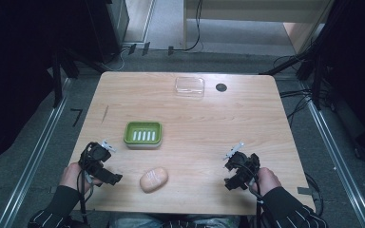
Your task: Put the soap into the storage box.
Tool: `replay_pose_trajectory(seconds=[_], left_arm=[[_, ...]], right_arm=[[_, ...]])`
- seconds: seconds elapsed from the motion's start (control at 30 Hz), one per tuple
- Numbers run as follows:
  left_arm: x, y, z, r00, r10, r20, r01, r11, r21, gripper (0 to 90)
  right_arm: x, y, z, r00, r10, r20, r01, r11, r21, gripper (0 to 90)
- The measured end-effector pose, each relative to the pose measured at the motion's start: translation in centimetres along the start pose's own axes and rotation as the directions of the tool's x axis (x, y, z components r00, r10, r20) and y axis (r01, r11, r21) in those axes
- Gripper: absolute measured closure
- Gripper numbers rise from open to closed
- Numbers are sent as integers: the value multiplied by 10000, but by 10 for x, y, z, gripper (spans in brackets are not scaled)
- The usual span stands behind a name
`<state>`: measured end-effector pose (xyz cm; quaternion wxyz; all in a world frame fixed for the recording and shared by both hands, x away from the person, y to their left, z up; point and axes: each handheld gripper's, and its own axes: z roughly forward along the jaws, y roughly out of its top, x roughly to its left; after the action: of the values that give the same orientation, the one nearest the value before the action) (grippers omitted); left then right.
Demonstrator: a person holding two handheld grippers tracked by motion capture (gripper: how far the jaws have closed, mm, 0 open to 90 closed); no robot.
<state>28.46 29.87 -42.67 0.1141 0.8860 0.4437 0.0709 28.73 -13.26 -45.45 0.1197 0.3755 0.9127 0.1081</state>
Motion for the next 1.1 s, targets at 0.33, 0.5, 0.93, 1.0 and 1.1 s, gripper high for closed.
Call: replay_pose_trajectory(seconds=[0.33, 0.5, 0.93, 1.0, 1.1], left_arm=[[-14, 7, -2, 9986, 391, 362, -389, 9992, -77, 0], [-20, 11, -3, 9972, 572, 483, -566, 9983, -123, 0], [-42, 20, -1, 9912, 1027, 839, -1009, 9946, -254, 0], [-47, 23, 1, 9901, 1094, 876, -1076, 9939, -254, 0], [-49, 24, 1, 9893, 1140, 912, -1120, 9934, -263, 0]], right_arm=[[0, 0, 1, 10000, -20, -41, 20, 10000, 62, 143], [0, 0, 1, 10000, -49, -34, 49, 10000, 47, 143], [1, 1, 1, 10000, -78, -41, 79, 9999, 120, 143], [0, 1, 1, 10000, -75, -36, 75, 9999, 147, 143], [0, 1, 1, 10000, -43, -13, 43, 10000, 83, 143]])
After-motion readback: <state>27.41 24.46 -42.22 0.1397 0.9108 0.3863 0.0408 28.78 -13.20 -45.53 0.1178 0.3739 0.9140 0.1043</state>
